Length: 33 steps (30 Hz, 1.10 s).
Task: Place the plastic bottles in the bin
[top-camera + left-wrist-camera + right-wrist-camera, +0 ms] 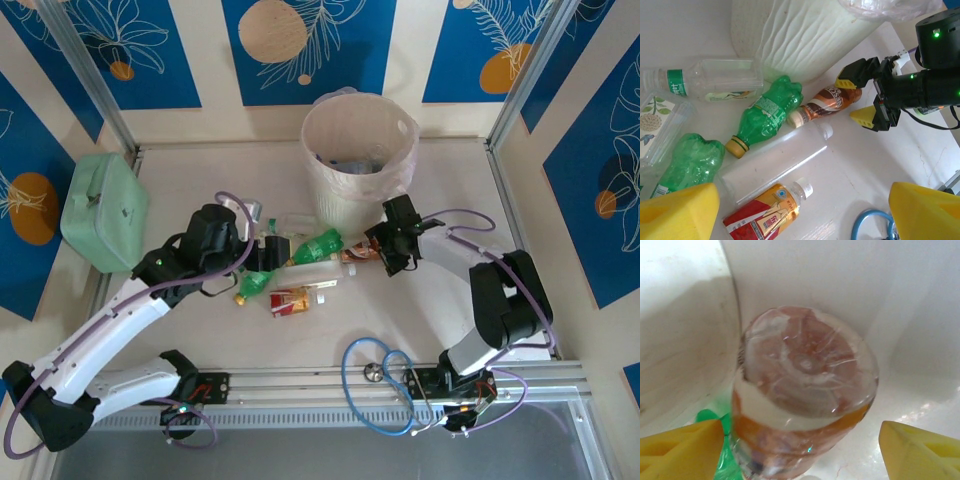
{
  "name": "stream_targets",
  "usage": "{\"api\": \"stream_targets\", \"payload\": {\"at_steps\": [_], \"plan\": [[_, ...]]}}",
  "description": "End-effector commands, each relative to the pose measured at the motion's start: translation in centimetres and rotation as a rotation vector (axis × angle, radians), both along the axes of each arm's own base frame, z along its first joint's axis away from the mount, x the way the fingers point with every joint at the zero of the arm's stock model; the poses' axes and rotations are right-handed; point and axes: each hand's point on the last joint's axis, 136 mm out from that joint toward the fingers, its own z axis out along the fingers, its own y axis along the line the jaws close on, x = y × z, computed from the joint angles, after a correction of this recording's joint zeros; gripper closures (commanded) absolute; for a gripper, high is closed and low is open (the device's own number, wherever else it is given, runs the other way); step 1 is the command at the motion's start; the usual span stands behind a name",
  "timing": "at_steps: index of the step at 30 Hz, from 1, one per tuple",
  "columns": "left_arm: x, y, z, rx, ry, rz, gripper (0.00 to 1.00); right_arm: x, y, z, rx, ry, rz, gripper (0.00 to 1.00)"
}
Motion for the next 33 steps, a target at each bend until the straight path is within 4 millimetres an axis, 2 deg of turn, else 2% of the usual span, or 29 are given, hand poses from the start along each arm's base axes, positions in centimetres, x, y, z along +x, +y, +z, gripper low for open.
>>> {"api": "stream_targets", "payload": {"at_steps": [1, 10, 18, 26, 33], "plan": [[-0.6, 0.3, -1.0, 0.005, 0.038, -0.002, 0.12, 0.1, 0.0, -0.2, 0.0, 0.027, -0.029, 0.2], [-0.7, 0.3, -1.7, 0.01, 0.059, 0.003, 0.12, -0.6, -0.9, -1.7, -0.014, 0.075, -0.045, 0.26], [-0.8, 0.2, -2.4, 0.012, 0.083, 0.004, 0.12, -1.1, -1.3, -1.9, -0.034, 0.086, -0.03, 0.34], [-0.7, 0.3, -2.4, 0.021, 0.08, 0.006, 0.12, -1.5, -1.5, 1.0, -0.068, 0.022, 0.03, 0.35], [-0.6, 0.4, -2.7, 0.036, 0.086, 0.013, 0.12, -4.0, -2.0, 3.2, -0.069, -0.045, 0.084, 0.35]]}}
